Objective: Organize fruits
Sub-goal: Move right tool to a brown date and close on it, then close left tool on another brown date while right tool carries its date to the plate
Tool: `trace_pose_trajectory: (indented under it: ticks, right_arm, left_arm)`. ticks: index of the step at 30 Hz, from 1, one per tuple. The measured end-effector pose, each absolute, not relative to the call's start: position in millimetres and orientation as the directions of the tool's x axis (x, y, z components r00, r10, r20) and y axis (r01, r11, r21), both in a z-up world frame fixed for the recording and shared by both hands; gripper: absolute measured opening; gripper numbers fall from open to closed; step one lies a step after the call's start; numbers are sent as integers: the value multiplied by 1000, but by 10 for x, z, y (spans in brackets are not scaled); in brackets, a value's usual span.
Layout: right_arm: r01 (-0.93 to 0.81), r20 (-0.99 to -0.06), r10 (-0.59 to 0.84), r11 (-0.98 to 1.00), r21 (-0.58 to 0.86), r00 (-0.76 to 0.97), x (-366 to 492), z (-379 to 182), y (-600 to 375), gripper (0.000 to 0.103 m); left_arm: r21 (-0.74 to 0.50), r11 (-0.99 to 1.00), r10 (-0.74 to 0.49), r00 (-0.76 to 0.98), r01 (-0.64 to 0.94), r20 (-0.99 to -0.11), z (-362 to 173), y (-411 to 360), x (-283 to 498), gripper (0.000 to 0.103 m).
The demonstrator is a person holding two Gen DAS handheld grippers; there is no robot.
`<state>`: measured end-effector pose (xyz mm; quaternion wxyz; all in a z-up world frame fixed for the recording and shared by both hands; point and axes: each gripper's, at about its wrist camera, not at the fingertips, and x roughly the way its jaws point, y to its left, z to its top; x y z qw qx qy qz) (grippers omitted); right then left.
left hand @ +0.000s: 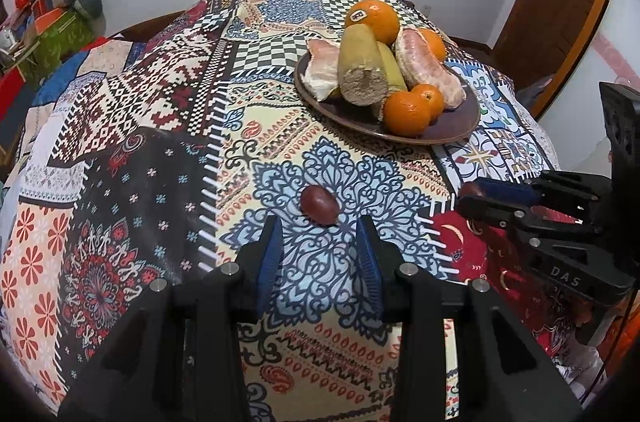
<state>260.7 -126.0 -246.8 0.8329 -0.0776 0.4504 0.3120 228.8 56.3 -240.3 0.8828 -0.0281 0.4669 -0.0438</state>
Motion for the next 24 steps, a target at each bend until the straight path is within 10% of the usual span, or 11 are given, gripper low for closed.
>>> trace_pose_trajectory:
  ticks: [24]
  right_arm:
    - [-573,-767,499,791,214,402,2626,-2367,-1426,17]
  left_arm:
    - [-73,996,-89,528,51,-845,-2571,533,2516,21]
